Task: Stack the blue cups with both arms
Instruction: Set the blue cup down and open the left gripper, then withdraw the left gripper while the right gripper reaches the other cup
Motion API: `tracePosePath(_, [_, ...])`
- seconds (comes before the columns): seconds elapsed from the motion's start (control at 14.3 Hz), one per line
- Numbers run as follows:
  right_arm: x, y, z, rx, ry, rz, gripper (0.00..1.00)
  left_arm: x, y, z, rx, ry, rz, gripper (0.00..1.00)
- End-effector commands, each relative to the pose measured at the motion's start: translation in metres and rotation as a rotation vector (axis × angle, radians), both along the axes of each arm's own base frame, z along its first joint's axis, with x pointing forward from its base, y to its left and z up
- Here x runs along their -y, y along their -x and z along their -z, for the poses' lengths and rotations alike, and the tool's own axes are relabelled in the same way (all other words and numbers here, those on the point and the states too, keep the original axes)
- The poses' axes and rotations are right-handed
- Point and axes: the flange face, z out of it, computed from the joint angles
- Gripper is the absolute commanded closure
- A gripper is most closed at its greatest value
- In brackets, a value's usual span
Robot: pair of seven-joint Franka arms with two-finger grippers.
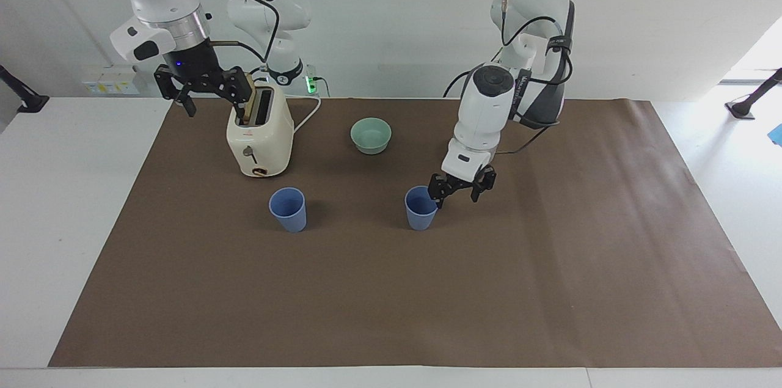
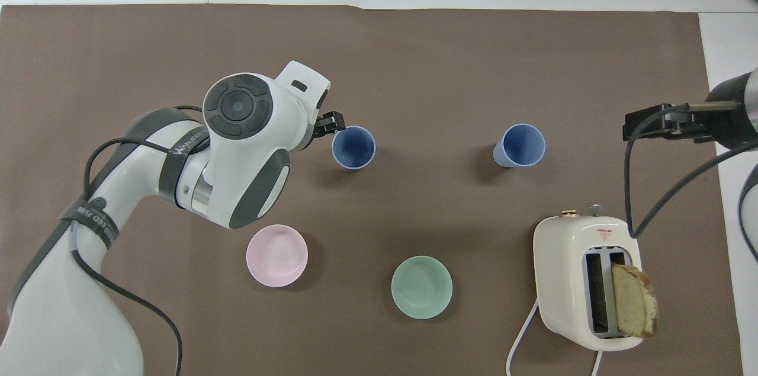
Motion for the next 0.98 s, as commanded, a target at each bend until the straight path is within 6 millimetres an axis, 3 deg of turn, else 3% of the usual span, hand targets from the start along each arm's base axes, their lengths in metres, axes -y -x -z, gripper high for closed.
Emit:
tracePosePath(0.0, [0.005, 0.002, 0.011, 0.008, -0.035, 0.006, 0.0, -0.048, -0.003, -0.027, -0.022, -0.052, 0.052, 0.0])
tracePosePath(0.42, [0.006, -0.019, 0.093, 0.001, -0.038, 0.013, 0.0, -0.178, -0.004, -0.084, -0.083, -0.087, 0.179, 0.0])
tracePosePath(0.63, [0.004, -0.027, 0.161, -0.068, -0.038, 0.018, 0.0, -0.239, 0.005, -0.107, -0.112, -0.058, 0.261, 0.0])
tracePosePath(0.77, [-0.003, -0.032, 0.197, -0.026, -0.042, 0.013, 0.0, -0.259, 0.015, -0.131, -0.125, -0.058, 0.306, 0.0])
tracePosePath(0.91, [-0.006, -0.039, 0.222, -0.033, -0.044, 0.011, 0.0, -0.257, 0.025, -0.163, -0.125, -0.063, 0.311, 0.0])
